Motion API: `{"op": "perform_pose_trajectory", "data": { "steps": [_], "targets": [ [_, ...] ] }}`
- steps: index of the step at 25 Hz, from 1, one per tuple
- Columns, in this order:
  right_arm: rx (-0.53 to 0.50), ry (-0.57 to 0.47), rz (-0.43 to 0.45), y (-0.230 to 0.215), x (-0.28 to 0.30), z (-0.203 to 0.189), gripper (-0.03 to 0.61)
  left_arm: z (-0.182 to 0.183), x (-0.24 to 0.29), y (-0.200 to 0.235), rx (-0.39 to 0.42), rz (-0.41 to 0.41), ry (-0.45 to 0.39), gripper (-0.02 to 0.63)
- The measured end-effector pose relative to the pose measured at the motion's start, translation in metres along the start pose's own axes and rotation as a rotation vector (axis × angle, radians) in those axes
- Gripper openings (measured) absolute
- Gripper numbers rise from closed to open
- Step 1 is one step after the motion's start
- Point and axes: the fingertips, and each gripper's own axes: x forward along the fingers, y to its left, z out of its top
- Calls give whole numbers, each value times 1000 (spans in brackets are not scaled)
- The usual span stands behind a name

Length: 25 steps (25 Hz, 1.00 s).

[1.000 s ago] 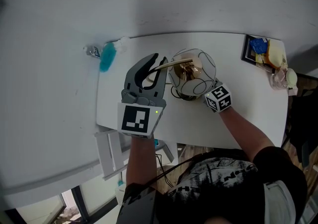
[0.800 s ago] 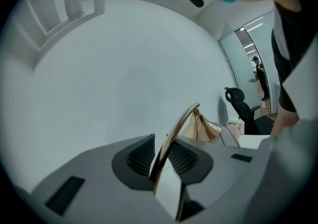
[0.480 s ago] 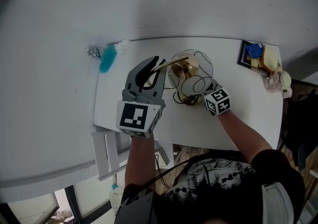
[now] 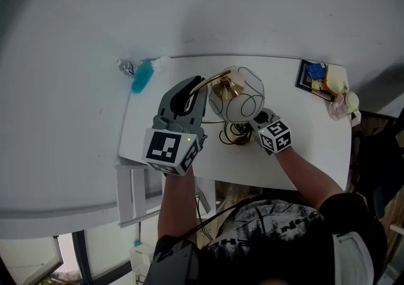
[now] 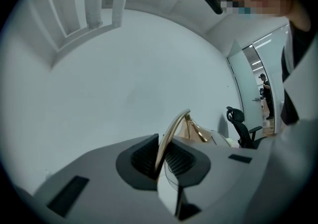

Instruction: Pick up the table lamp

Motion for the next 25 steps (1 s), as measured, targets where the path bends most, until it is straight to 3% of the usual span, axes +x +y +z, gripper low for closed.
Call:
{"op": "perform_pose_trajectory", "data": {
  "steps": [9,25],
  "targets": [
    [-68,4,48,48,-41,10,37,29,-49,-13,-3,12,-49,41],
    [-124,20,85,87,-86,13,28,50,-88,-28,-36,22,-85,41]
  ]
}}
